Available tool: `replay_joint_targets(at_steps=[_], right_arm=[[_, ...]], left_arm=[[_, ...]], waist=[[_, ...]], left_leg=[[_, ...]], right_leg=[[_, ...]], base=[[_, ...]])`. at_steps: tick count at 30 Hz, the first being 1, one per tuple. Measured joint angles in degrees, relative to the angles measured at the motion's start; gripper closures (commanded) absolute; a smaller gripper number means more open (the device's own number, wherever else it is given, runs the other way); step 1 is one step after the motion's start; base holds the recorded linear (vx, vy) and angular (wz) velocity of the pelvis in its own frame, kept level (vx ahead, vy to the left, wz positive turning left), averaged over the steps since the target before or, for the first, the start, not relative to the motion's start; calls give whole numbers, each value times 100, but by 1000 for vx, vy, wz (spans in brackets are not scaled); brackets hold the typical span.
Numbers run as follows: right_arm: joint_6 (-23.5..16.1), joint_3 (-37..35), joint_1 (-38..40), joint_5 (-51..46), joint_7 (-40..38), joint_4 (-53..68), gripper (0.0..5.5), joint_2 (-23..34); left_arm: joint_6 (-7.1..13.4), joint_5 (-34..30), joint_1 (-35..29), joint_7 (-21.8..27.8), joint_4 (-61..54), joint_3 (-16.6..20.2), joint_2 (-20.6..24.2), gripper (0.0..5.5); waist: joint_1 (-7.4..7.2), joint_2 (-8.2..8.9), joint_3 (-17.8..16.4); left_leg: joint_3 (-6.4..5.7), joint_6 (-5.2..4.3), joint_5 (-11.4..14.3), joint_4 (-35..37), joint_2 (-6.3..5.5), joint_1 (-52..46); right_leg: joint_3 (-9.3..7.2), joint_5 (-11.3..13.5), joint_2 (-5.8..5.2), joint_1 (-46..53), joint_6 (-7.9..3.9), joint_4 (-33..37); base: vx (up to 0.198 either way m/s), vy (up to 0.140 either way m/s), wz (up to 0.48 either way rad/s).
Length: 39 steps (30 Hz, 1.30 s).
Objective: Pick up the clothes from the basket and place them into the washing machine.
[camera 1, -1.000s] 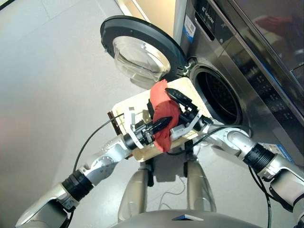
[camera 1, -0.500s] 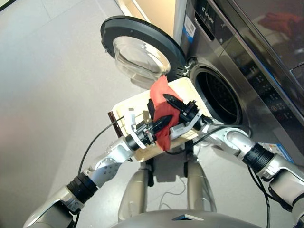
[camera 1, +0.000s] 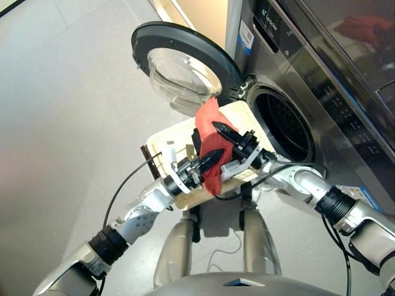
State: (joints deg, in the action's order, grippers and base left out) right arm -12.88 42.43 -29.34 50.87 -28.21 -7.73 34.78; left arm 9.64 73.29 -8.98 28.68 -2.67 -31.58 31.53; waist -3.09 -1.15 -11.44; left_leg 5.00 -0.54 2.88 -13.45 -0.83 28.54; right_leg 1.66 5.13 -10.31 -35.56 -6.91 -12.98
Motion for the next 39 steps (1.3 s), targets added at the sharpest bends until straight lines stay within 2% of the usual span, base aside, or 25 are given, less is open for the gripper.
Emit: replay_joint_targets(at_steps=[3,6,8,12,13,16,18,19,22,23,25,26,28,31,34,39], right_arm=[[-7,-525,506,-442,-20,0,550,-131],[-6,-1059,931,-978,-51,1,550,-141],[-8,-1290,1062,-1254,-72,-2,550,-123],[-31,-1673,1137,-1921,-114,-16,550,-163],[-51,-1790,1134,-2139,-114,-51,550,-222],[-69,-2095,1113,-2567,-121,-108,550,-374],[-132,-2295,1099,-2753,-140,-109,550,-415],[-137,-2386,1099,-2890,-164,-117,550,-459],[-138,-2612,1028,-3160,-297,-171,550,-626],[-138,-2652,1001,-3197,-310,-188,550,-630],[-130,-2720,977,-3227,-371,-277,550,-677],[-130,-2743,933,-3244,-386,-287,550,-685],[-127,-2797,719,-3332,-464,-356,550,-720],[-126,-3014,415,-3453,-582,-549,550,-751],[-125,-3144,48,-3625,-697,-872,550,-853],[-110,-3335,-450,-3928,-911,-1531,550,-979]], left_arm=[[308,-292,352,-447,88,573,-342,0],[558,-727,706,-906,276,962,-395,0],[652,-977,840,-1130,399,1091,-430,0],[923,-1935,1032,-1608,436,1373,-397,0],[1037,-2289,1035,-1776,436,1419,-392,0],[1185,-2763,1038,-2084,435,1527,-435,0],[1285,-3034,1050,-2267,430,1618,-486,0],[1312,-3083,1067,-2362,427,1664,-541,0],[1402,-3167,1117,-2586,430,1801,-776,0],[1400,-3167,1147,-2644,429,1855,-870,0],[1402,-3167,1253,-2762,421,1919,-999,0],[1406,-3168,1303,-2804,420,1950,-1024,0],[1411,-3173,1388,-2894,410,2058,-1063,0],[1412,-3199,1378,-3002,409,2073,-1073,0],[1484,-3296,1375,-3106,393,2082,-1085,0],[1505,-3297,1328,-3223,179,2104,-1117,0]], waist=[[12,1,0],[-5,1,0],[-12,3,-4],[4,2,-17],[12,8,-28],[18,-9,-127],[8,-16,-230],[9,-21,-244],[27,-11,-352],[35,-12,-373],[32,7,-408],[60,13,-433],[99,22,-475],[174,28,-494],[217,28,-499],[350,20,-503]], left_leg=[[-6,1,1,-13,-1,33],[-14,3,4,-63,0,136],[-15,7,7,-88,0,179],[-18,13,52,-294,8,430],[-15,16,114,-468,14,567],[-18,33,313,-1019,63,935],[-28,76,555,-1545,104,1244],[-36,63,634,-1791,122,1431],[-82,111,945,-2602,180,2007],[-104,90,1069,-2851,194,2228],[-105,94,1206,-3338,262,2580],[-126,62,1274,-3512,277,2710],[-174,19,1324,-3763,327,3018],[-199,-20,1362,-4010,362,3332],[-227,-60,1395,-4196,366,3585],[-347,-134,1455,-4540,319,4013]], right_leg=[[-7,0,-5,-19,1,1],[-14,3,-5,-91,3,3],[-15,6,-4,-123,4,-2],[-11,2,-5,-336,0,-132],[-20,-15,-3,-455,4,-277],[-48,-123,0,-736,5,-663],[-35,-343,-4,-1006,25,-1111],[-21,-432,-2,-1176,-5,-1347],[9,-678,6,-1719,-25,-2086],[8,-757,5,-1934,-25,-2333],[-5,-1023,-1,-2312,56,-2955],[-12,-1124,16,-2458,48,-3116],[-12,-1169,77,-2762,101,-3366],[0,-1242,93,-3111,156,-3673],[-12,-1304,97,-3380,193,-3915],[-60,-1466,72,-3804,263,-4357]], base=[[0,0,0],[0,0,0],[0,0,0],[-19,6,13],[-62,9,36],[-68,-4,4],[-68,-9,8],[-71,-12,36],[-16,-27,11],[34,-64,62],[-25,-26,62],[-52,-38,62],[-27,-20,-8],[-19,-13,17],[0,0,0],[0,0,0]])
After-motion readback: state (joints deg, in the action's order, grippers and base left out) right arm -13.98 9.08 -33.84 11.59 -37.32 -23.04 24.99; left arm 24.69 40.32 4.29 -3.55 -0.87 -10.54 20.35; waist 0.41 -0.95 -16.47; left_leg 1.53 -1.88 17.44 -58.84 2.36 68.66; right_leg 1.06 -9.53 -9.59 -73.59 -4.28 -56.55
